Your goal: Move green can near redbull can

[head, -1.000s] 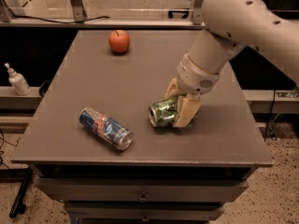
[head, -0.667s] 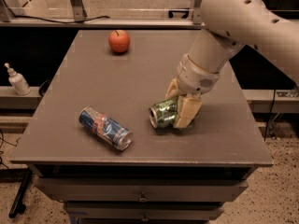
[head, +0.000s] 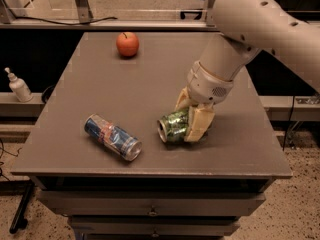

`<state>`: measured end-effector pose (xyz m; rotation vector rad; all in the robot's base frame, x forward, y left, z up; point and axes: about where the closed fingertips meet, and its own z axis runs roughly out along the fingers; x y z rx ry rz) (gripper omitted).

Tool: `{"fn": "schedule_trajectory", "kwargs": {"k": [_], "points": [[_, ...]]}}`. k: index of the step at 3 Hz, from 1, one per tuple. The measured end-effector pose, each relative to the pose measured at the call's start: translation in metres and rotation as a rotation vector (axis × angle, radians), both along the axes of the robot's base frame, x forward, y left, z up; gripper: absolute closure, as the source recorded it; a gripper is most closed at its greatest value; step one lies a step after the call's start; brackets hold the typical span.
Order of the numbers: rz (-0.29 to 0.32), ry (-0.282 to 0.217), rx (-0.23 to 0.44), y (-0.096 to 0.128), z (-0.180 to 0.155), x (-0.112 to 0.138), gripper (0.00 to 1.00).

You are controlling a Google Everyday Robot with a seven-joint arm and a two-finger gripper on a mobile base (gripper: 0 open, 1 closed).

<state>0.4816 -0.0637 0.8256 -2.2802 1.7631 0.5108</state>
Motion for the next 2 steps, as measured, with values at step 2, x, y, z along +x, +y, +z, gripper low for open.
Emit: {"fn": "schedule_trajectory", "kwargs": {"k": [2], "points": [[0.022,0.021,0.069,0.015,0.009,-0.017,1.0]]}}
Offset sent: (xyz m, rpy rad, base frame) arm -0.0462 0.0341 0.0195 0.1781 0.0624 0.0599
